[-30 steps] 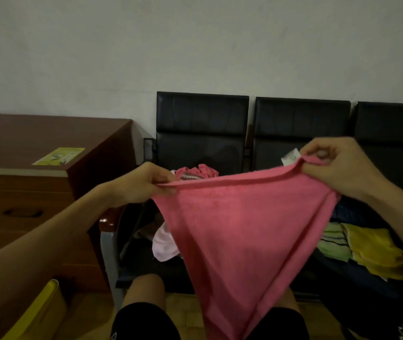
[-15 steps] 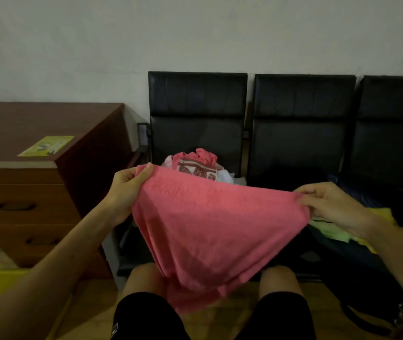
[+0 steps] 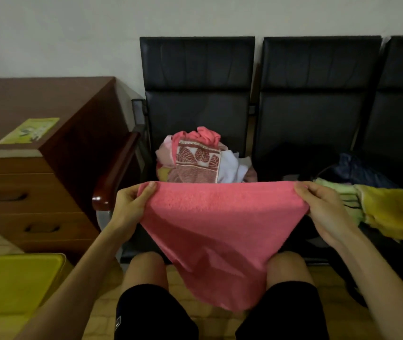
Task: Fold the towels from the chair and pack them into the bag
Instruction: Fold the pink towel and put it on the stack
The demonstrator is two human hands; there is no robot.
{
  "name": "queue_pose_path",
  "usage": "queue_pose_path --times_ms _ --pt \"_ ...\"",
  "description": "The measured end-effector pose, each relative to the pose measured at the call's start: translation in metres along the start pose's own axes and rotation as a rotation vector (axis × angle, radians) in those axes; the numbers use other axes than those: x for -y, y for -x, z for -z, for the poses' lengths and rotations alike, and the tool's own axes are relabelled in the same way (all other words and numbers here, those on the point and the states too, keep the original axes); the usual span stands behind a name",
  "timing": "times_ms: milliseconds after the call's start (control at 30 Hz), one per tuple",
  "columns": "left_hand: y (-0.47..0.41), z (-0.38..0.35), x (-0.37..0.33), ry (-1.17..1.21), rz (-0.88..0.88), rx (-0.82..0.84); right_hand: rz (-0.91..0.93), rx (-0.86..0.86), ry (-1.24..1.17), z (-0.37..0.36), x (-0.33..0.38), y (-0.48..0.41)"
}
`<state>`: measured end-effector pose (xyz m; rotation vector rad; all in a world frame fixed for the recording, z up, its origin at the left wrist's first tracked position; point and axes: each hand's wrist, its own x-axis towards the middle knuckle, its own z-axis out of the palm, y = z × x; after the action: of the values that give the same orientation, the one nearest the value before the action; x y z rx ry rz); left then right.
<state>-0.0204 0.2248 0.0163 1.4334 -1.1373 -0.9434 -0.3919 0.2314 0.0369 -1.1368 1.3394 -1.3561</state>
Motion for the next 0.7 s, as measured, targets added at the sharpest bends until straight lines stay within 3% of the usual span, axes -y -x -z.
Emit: queue_pose_path --times_ms 300,700 --pt "0.031 -0.032 0.030 0.194 0.153 -0.069 -0.035 -0.058 0.093 -0.025 -0.039 0.031" --pt "0.058 -0.067 0.037 0.275 0.120 -0.003 -0.159 -0.053 -0.069 -0.066 -0.034 0.072"
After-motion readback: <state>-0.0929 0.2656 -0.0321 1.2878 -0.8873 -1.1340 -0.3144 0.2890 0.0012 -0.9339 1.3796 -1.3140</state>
